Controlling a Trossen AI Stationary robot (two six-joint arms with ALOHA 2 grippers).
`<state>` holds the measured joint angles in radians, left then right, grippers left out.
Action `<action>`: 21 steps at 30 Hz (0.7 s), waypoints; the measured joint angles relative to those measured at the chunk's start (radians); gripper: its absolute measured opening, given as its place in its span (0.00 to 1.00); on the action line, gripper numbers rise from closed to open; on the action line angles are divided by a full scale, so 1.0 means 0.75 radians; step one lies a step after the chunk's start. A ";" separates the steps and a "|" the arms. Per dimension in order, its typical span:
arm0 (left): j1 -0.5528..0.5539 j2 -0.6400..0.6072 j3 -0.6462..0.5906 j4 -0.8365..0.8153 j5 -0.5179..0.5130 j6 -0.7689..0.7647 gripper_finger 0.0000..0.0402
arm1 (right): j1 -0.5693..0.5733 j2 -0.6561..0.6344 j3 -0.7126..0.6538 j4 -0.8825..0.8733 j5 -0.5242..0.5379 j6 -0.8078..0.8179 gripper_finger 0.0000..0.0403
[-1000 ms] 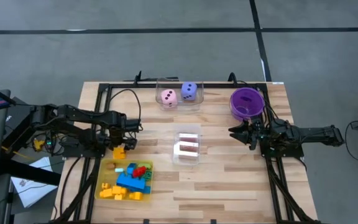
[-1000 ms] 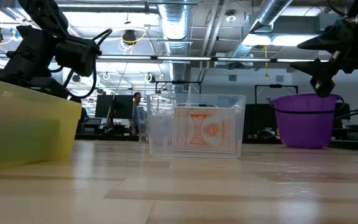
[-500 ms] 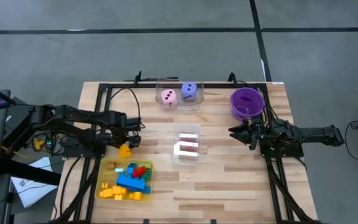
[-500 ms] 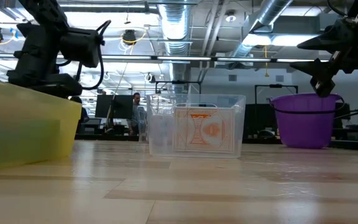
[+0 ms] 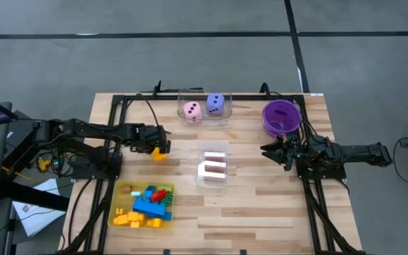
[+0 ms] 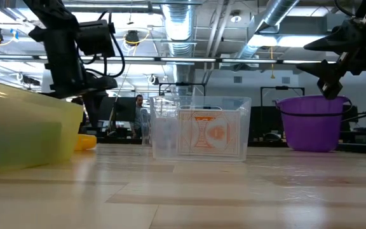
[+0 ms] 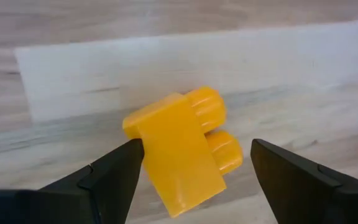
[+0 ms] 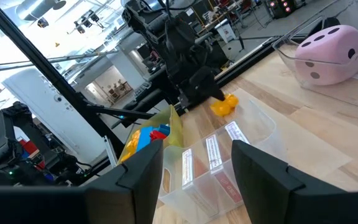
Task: Pick & Place Toys
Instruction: Put the yellow game piece into the yellow bin
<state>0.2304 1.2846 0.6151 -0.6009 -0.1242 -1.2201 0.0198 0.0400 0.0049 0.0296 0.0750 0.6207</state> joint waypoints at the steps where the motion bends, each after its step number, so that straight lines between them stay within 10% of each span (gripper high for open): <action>1: 0.005 0.000 0.001 0.002 -0.005 -0.001 0.75 | 0.000 0.000 0.000 0.000 0.000 0.000 0.46; 21: 0.026 -0.003 0.137 -0.287 0.171 -0.033 0.99 | 0.000 0.000 0.000 0.000 0.000 0.000 0.46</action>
<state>0.2496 1.2826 0.7178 -0.8160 0.0037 -1.2445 0.0199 0.0399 0.0050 0.0296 0.0750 0.6205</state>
